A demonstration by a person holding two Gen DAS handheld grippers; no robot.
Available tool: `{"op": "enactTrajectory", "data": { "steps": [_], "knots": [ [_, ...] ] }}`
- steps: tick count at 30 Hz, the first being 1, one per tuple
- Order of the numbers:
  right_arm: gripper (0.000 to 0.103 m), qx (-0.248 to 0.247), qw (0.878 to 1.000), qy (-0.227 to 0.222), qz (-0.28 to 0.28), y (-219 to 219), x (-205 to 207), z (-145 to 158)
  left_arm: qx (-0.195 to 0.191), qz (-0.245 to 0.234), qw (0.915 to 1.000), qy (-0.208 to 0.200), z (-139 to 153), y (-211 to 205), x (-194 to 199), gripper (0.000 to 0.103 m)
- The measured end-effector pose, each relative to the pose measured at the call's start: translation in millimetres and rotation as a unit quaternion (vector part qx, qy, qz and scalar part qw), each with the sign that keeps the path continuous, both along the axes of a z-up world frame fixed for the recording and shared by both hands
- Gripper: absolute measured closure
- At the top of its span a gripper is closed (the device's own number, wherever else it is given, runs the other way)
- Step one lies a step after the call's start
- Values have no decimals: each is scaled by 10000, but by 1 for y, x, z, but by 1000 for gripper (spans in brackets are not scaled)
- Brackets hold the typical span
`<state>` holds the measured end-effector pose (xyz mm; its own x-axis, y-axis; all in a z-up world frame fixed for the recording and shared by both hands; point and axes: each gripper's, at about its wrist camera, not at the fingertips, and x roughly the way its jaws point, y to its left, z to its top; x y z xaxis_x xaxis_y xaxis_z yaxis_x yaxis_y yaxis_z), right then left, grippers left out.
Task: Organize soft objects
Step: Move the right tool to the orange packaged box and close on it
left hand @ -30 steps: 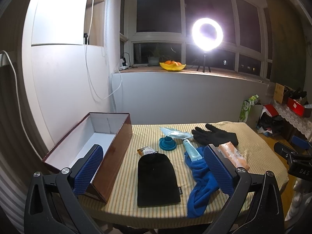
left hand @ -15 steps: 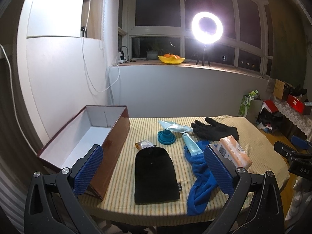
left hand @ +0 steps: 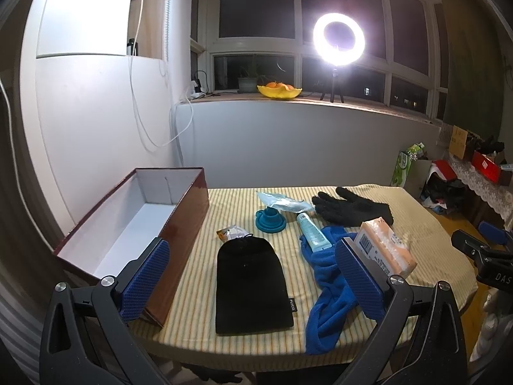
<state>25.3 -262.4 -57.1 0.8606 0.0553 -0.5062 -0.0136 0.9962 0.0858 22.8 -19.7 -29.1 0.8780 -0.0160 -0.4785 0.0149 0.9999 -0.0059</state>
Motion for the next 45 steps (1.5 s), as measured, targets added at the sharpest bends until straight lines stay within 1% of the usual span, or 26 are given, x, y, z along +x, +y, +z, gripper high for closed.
{"op": "enactTrajectory", "data": {
  "steps": [5, 8, 12, 14, 16, 17, 21, 22, 23, 32, 37, 42, 45],
  "knots": [
    [0, 6, 10000, 87, 24, -6, 8, -4, -26, -4, 10000, 85, -7, 0, 4, 1],
    [0, -26, 9999, 131, 85, -9, 14, -7, -15, -37, 9998, 184, -16, -1, 5, 1],
    [2, 35, 9992, 254, 320, -11, 26, -10, 62, -73, 9993, 351, -31, -3, 6, 1],
    [12, 22, 9986, 341, 407, -9, 33, -12, 115, -85, 9989, 453, -37, -3, 8, 1],
    [31, 4, 9976, 463, 515, -7, 40, -15, 122, -81, 9985, 527, -43, -2, 8, 1],
    [38, 22, 9969, 542, 571, -5, 45, -16, 107, -74, 9984, 551, -45, -1, 8, 1],
    [42, 97, 9934, 773, 843, 5, 59, -24, 88, -38, 9982, 594, -48, 3, 6, 1],
    [47, 51, 9925, 809, 918, 10, 62, -25, 88, -31, 9981, 609, -49, 4, 6, 1],
    [49, -7, 9917, 834, 978, 14, 65, -26, 88, -26, 9980, 625, -49, 5, 6, 1],
    [49, -792, 9834, 1088, 1217, 50, 91, -44, 60, -68, 9979, 637, -51, 3, 8, 1],
    [49, -992, 9805, 1149, 1245, 54, 95, -51, 56, -115, 9979, 636, -51, 0, 9, 1],
    [49, -988, 9826, 1133, 1094, 40, 97, -51, 29, -208, 9977, 644, -51, -6, 12, 1],
    [49, -975, 9828, 1210, 999, 29, 98, -55, 12, -303, 9974, 659, -51, -15, 15, 1]
  ]
}}
